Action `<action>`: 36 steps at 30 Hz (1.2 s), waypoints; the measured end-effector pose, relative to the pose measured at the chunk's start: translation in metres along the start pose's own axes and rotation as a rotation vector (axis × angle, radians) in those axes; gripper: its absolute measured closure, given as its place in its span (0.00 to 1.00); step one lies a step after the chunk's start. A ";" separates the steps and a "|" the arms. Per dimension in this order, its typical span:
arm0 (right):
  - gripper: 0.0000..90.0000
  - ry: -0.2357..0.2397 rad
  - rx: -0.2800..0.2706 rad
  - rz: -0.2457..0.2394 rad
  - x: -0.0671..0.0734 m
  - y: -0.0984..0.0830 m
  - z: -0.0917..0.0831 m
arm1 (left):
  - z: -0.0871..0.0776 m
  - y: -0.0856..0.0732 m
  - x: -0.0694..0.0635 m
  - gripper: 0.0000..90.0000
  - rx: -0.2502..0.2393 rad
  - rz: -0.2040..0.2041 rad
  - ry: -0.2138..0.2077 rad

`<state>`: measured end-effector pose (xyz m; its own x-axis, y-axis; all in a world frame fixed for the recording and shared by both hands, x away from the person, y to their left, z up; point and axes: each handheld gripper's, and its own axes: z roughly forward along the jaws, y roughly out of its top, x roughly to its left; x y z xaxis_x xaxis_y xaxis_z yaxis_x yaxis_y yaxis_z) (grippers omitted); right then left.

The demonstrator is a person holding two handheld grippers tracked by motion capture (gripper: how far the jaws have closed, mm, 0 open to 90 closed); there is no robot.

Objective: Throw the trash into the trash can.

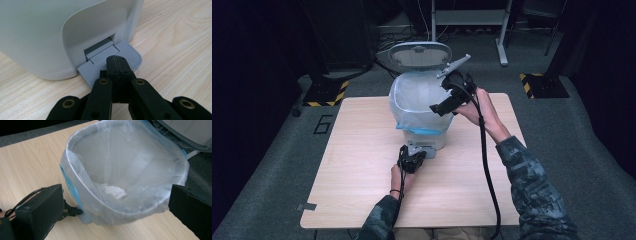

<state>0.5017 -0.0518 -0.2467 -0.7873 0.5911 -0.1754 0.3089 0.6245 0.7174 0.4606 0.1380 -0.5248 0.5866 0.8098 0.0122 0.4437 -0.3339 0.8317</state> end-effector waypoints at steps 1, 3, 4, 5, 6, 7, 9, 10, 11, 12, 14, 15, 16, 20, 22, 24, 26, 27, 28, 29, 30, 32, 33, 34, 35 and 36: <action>0.00 -0.005 0.000 0.000 0.000 -0.004 -0.002 | 0.000 0.000 0.000 1.00 -0.001 -0.001 0.000; 0.00 -0.009 -0.007 0.015 0.001 -0.011 -0.006 | 0.000 0.000 0.000 1.00 0.000 0.000 -0.002; 0.00 -0.015 -0.012 0.017 0.001 -0.015 -0.007 | 0.000 0.000 0.000 1.00 0.000 0.001 -0.002; 0.00 -0.019 -0.011 0.017 0.001 -0.018 -0.009 | 0.000 0.000 0.000 1.00 0.000 0.001 -0.002; 0.00 -0.021 -0.012 0.021 0.001 -0.022 -0.011 | 0.000 0.000 0.000 1.00 -0.002 0.000 0.000; 0.00 -0.024 -0.015 0.027 0.001 -0.026 -0.013 | 0.000 0.000 0.000 1.00 0.000 0.000 -0.002; 0.00 -0.034 -0.015 0.027 0.001 -0.034 -0.015 | 0.000 0.000 0.000 1.00 0.000 0.000 -0.002; 0.00 -0.036 -0.018 0.036 0.001 -0.039 -0.016 | 0.000 0.000 -0.001 1.00 -0.008 -0.010 -0.006; 0.00 -0.037 -0.017 0.041 0.001 -0.044 -0.017 | 0.000 0.000 0.000 1.00 0.000 0.000 -0.001; 0.00 -0.041 -0.015 0.043 0.001 -0.049 -0.018 | 0.000 0.000 0.000 1.00 0.000 0.002 -0.004; 0.00 -0.051 -0.016 0.054 0.000 -0.059 -0.019 | 0.000 0.000 0.000 1.00 0.000 0.001 -0.002; 0.00 -0.054 -0.014 0.057 0.000 -0.065 -0.019 | 0.000 0.000 0.000 1.00 0.003 0.004 -0.001; 0.00 -0.053 -0.014 0.061 0.000 -0.070 -0.019 | 0.000 0.000 0.000 1.00 0.001 0.002 -0.002; 0.00 -0.054 -0.008 0.083 -0.001 -0.093 -0.019 | 0.000 0.000 0.000 1.00 0.002 0.002 -0.002; 0.00 -0.055 -0.006 0.096 -0.001 -0.104 -0.018 | 0.000 0.000 0.000 1.00 0.000 0.002 -0.001; 0.00 -0.058 -0.010 0.104 -0.002 -0.116 -0.018 | 0.000 0.000 0.000 1.00 0.001 0.003 -0.001; 0.00 -0.065 -0.010 0.114 -0.003 -0.125 -0.017 | 0.000 0.000 0.000 1.00 0.001 0.004 -0.002; 0.00 -0.066 -0.005 0.131 -0.003 -0.130 -0.017 | 0.000 0.000 0.000 1.00 0.001 0.005 -0.002; 0.00 -0.071 -0.010 0.131 -0.004 -0.136 -0.017 | 0.000 0.000 0.000 1.00 0.000 0.005 -0.002; 0.00 -0.075 -0.008 0.143 -0.004 -0.141 -0.016 | 0.000 0.000 0.000 1.00 0.000 0.004 -0.002; 0.00 -0.079 -0.005 0.160 -0.004 -0.147 -0.015 | 0.000 0.000 0.000 1.00 0.001 0.003 -0.002; 0.00 -0.080 -0.003 0.176 -0.004 -0.160 -0.013 | 0.000 0.000 0.000 1.00 0.000 0.004 -0.001; 0.00 -0.084 0.004 0.190 -0.004 -0.166 -0.012 | 0.000 0.000 -0.001 1.00 0.001 0.006 -0.002; 0.00 -0.092 0.000 0.198 -0.003 -0.173 -0.010 | 0.000 0.000 -0.001 1.00 0.001 0.006 -0.002; 0.00 -0.099 0.003 0.213 -0.002 -0.178 -0.009 | 0.000 0.000 -0.001 1.00 0.001 0.006 -0.002; 0.00 -0.108 0.005 0.218 -0.002 -0.186 -0.007 | 0.000 0.000 -0.001 1.00 0.001 0.006 -0.002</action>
<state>0.4421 -0.1722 -0.3749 -0.6403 0.7631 -0.0875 0.4685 0.4783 0.7428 0.4600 0.1374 -0.5246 0.5908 0.8066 0.0158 0.4408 -0.3392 0.8311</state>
